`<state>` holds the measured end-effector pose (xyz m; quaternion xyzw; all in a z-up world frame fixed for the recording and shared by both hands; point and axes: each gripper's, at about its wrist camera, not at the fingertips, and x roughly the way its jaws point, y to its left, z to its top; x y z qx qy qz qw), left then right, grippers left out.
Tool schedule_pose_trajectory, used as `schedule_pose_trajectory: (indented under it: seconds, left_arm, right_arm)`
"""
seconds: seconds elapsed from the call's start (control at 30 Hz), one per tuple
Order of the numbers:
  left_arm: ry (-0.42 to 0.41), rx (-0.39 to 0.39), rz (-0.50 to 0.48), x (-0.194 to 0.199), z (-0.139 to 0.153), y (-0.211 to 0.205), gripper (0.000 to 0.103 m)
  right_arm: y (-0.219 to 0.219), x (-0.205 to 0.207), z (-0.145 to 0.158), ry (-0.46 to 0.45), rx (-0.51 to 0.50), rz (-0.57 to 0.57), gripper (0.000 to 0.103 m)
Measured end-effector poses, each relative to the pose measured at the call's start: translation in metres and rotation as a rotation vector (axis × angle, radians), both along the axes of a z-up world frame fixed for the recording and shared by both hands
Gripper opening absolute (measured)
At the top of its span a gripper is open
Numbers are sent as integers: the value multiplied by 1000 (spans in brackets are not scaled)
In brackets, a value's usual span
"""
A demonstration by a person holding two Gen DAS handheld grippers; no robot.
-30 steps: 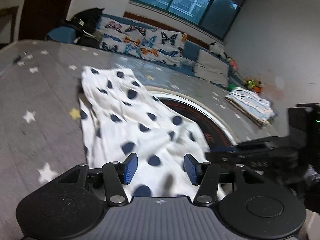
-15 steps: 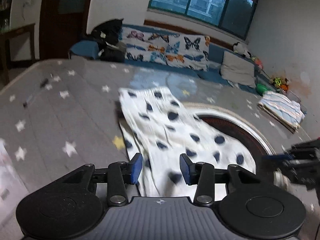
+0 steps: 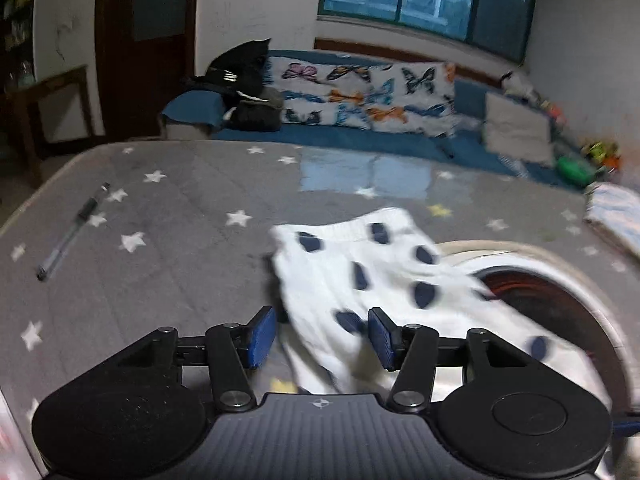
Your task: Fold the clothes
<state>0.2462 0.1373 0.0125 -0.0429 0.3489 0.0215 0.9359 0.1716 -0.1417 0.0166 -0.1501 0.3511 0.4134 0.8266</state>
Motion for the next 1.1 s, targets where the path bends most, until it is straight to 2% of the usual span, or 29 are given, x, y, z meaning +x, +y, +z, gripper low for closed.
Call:
schedule_pose_trajectory:
  seconds: [0.07,0.27,0.37,0.47,0.5,0.67,0.73,0.83,1.03,1.07,1.1]
  left_arm:
    - [3,67,32,10,-5,2,54]
    - [-17,136,75,30,-10,13,56]
    - [-29,207,96,39,-11,14,56]
    - [-19,144,111,40,-4,21,55]
    - [-33,140,93,37,0,19,54]
    - [-57,104,-35,25,13,-1,54]
    - [-56,114,-92,27,12,-15,54]
    - [-55,168,-162,33,8,-35,55]
    - [-61,352,-276,60,-3,-72,54]
    - [-54,395,-282,66,-9,-77,54]
    - [-46,402,-278,72,-12,-77,55]
  right_arm:
    - [0,-4,-2,-16,0,12,72]
    - [-4,-6,-7,-39,32,18,83]
    - [-6,-8,-11,-56,49,19,90]
    - [-6,-9,-12,-58,53,23,96]
    - [-6,-9,-12,-55,51,25,102]
    - [-4,-9,-13,-53,50,29,103]
    - [-4,-9,-13,-53,50,28,103]
    - [-4,-10,-13,-53,51,28,103]
    - [-4,-10,-13,-52,54,28,103]
    - [-4,-10,-13,-52,54,28,103]
    - [-4,-10,-13,-52,54,28,103]
